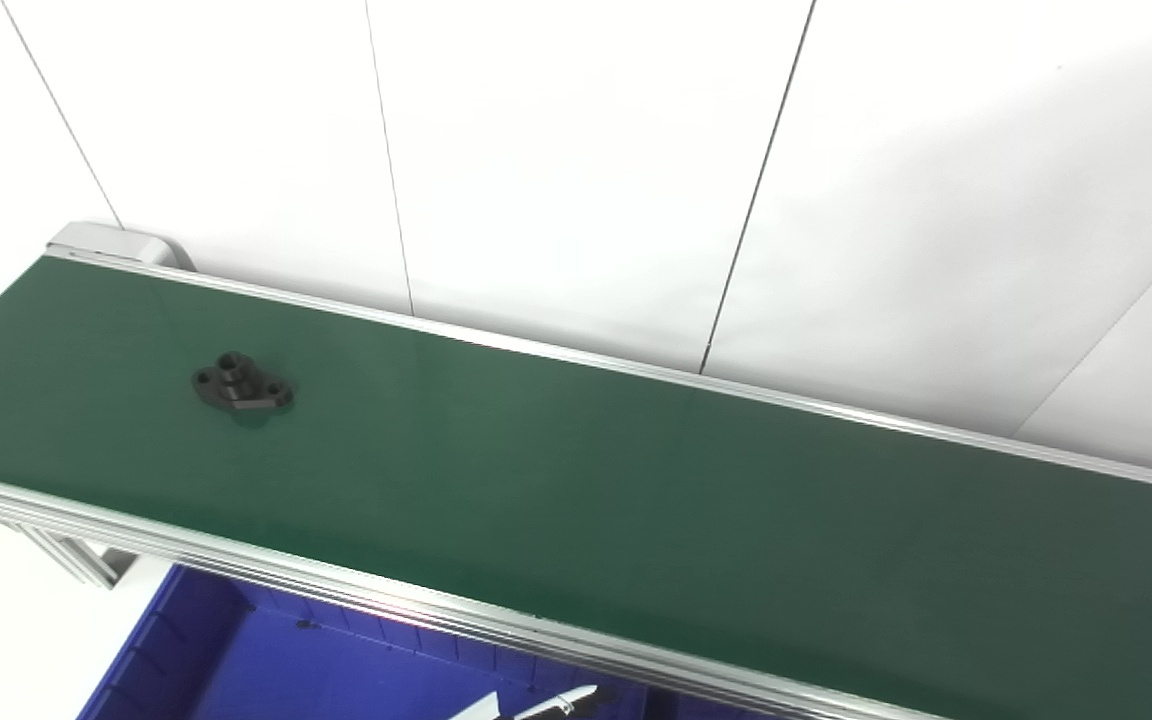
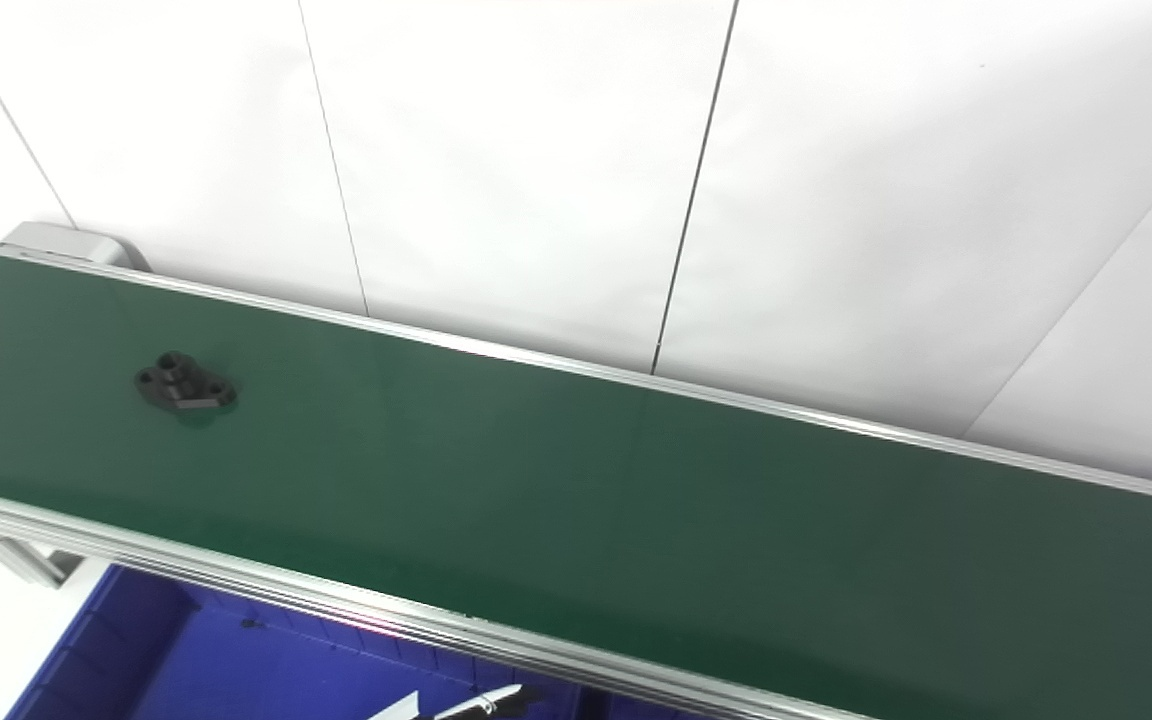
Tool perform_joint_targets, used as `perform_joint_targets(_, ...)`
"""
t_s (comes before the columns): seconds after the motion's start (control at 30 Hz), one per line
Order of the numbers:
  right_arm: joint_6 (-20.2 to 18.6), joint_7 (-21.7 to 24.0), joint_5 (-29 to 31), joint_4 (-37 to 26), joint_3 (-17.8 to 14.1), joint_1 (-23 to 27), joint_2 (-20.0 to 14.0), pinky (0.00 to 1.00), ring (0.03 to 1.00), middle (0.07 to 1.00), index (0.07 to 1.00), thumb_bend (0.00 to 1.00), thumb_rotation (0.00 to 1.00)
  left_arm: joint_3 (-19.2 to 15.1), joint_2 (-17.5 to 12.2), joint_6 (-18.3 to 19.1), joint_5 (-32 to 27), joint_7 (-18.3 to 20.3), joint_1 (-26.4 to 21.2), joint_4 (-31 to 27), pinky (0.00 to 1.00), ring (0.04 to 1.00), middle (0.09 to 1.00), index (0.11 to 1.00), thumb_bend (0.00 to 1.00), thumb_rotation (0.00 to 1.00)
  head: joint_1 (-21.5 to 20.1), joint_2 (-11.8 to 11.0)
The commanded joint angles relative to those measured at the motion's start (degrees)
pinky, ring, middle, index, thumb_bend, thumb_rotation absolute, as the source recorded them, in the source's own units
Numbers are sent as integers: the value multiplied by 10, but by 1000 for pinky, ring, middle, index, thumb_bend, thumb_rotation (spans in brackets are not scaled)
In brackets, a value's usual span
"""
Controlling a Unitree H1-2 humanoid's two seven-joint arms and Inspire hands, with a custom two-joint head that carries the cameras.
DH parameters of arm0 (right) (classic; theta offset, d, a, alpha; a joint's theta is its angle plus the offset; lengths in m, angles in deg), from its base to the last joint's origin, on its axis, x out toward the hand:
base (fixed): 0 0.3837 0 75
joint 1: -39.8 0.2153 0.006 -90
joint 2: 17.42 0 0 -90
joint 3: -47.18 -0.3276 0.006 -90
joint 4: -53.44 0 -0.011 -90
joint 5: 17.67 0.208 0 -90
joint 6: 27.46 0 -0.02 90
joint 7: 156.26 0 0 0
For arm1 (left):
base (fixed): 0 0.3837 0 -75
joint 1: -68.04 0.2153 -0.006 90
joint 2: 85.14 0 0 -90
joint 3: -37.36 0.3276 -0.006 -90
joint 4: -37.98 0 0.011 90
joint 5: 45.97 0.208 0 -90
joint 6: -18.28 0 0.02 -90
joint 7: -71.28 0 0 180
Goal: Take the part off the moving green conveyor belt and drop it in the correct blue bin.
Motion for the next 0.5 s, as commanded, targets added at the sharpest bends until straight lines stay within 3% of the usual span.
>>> perform_joint_targets(0.0,25,-2,3,-7,-4,-2,-1,903,958,985,1000,924,398,6,-3,-23,-8,-14,-5,-6,821,942,979,947,900,320,0,-1)
perform_joint_targets(0.07,23,1,8,-8,-4,-3,-2,920,967,988,1000,923,391,7,-3,-23,-13,-14,-6,-5,817,940,979,949,901,318,-1,0)
perform_joint_targets(0.17,27,-2,7,-6,-4,-1,0,866,942,976,997,916,374,11,-5,-23,-12,-19,-7,-4,811,938,979,949,900,323,-1,1)
perform_joint_targets(0.23,29,-2,6,-4,-4,0,-1,899,957,981,997,914,371,15,-8,-23,-11,-24,-9,-3,807,938,981,951,895,332,-3,3)
perform_joint_targets(0.3,29,-3,3,-4,-4,0,-1,875,949,979,998,915,380,17,-9,-23,-14,-26,-10,-2,804,926,972,949,890,313,-4,3)
perform_joint_targets(0.37,21,-3,1,-8,-5,-1,2,779,905,964,997,919,398,17,-9,-23,-16,-27,-10,-4,806,929,971,946,895,307,-4,4)
perform_joint_targets(0.47,20,0,6,-10,-4,-2,3,756,894,959,995,916,385,19,-11,-23,-11,-30,-10,-6,813,933,971,946,899,319,-3,3)
